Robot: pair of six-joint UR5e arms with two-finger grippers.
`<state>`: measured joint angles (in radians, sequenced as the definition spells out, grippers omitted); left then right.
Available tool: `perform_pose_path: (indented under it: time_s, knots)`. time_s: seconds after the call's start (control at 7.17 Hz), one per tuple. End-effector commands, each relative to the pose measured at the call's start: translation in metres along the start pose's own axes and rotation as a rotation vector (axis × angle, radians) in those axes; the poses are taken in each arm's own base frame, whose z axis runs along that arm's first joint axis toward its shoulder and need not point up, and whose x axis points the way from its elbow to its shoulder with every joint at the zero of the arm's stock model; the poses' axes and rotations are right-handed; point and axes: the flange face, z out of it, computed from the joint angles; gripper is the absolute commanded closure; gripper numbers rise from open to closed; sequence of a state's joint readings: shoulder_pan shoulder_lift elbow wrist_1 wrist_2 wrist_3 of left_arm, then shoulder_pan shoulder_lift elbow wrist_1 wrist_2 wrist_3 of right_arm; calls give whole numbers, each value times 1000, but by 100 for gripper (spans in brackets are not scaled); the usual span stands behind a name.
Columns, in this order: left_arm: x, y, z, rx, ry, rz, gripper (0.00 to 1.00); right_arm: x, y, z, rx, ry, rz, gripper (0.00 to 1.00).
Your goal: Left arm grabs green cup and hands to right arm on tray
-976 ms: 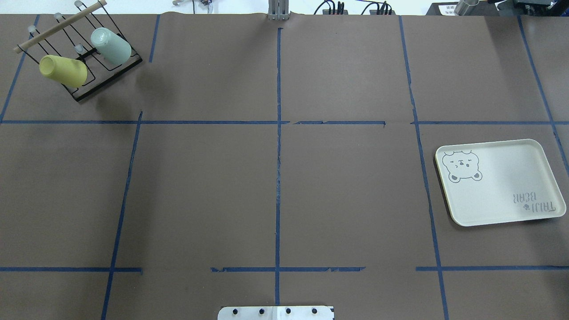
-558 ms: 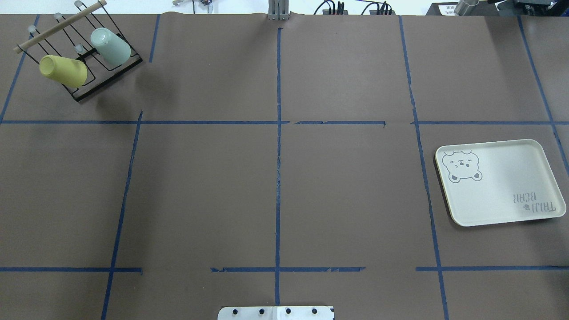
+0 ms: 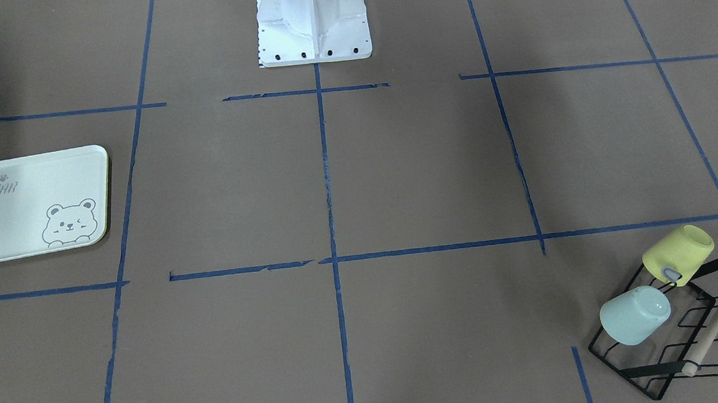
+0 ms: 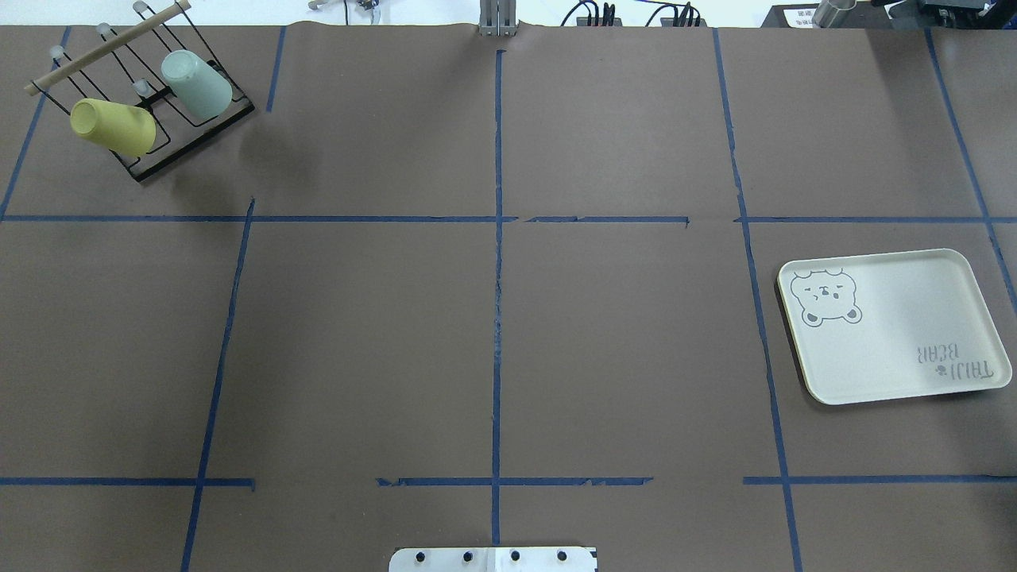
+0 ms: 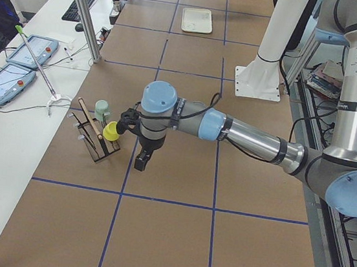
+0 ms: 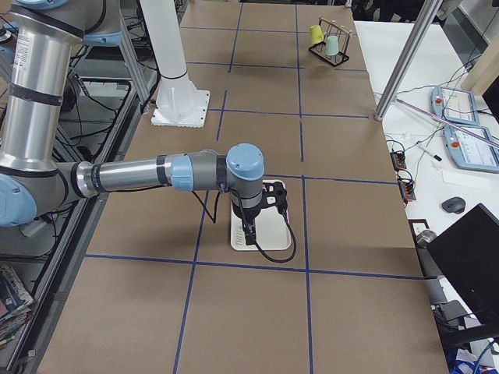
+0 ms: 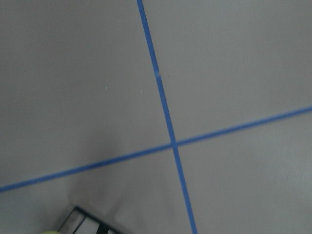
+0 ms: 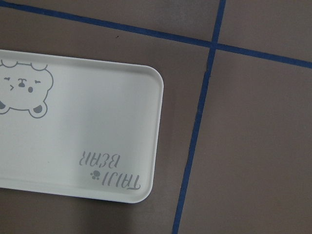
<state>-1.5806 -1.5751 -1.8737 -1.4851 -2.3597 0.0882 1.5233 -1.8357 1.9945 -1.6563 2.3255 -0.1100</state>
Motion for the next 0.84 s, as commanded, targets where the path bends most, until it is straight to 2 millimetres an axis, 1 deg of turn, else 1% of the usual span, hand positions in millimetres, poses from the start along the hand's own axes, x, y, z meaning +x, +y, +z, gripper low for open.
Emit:
perform_pose_path:
  time_s: [0.0, 0.14, 0.28, 0.42, 0.56, 0.7]
  knots:
    - [64, -79, -2, 33, 26, -144, 0, -1, -1, -1, 2, 0, -1, 0]
    - [128, -111, 17, 26, 47, -91, 0, -2, -1, -2, 4, -1, -2, 0]
    - [166, -134, 37, 16, 56, -43, 0, -3, -1, -1, 4, -15, -3, 0]
    - [188, -178, 57, -9, 64, -42, 0, -4, -2, 0, 2, -22, -5, 0]
    - [196, -209, 61, 22, 71, -12, 0, -5, -2, 2, -3, -23, -7, 0]
    - [191, -233, 79, 59, 32, -6, 0, -5, -2, 2, -4, -24, -8, 0]
